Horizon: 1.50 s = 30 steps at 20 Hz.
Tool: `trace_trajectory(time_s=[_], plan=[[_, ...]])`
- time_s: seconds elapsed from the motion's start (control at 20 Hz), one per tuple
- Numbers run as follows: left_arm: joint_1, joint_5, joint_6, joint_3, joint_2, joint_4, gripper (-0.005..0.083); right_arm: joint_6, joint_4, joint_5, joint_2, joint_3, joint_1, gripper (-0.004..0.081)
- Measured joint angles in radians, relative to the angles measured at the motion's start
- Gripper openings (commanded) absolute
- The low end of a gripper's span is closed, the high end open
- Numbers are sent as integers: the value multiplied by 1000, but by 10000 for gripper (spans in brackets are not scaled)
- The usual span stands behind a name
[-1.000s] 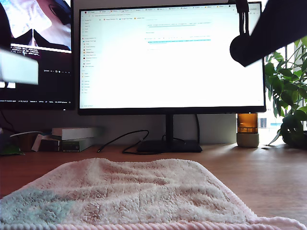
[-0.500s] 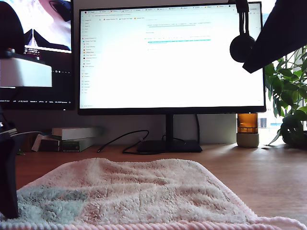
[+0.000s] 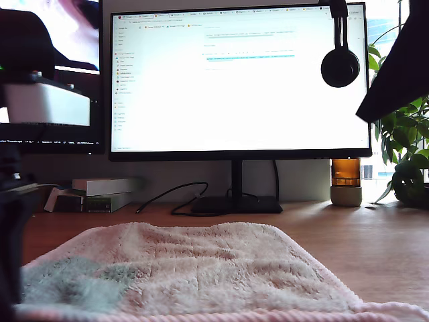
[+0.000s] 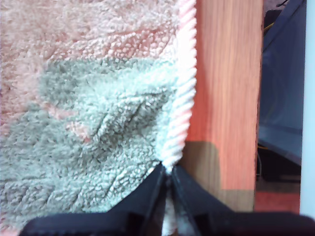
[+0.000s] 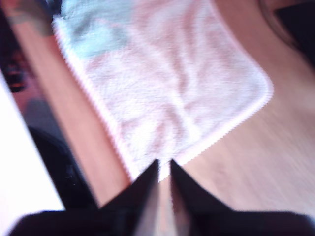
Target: Fold the tea towel to a neat square and place it to the right
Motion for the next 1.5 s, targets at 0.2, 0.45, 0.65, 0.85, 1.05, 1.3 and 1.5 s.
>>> trace_trajectory(time_s=[0.2,0.45,0.65,0.85,1.05,1.3,1.5], plan=[[0,-8,0,0,-75,-70,-24,-63,98,-78,63,-17,-4,183],[0,-8,0,5,-172,-80,-24,-148,229,-212,236,-32,-68,317],[0,-8,0,5,-201,-80,-24,-154,277,-297,389,-32,-129,369],[0,-8,0,24,-228,-84,-24,-154,449,-351,467,-34,-131,369],[0,11,-1,93,-228,-82,-24,-154,493,-357,516,-34,-131,370],[0,19,-1,151,-228,-83,-24,-158,504,-320,525,-34,-131,370],[0,19,-1,164,-228,-83,-24,-180,473,-295,526,-34,-135,368]])
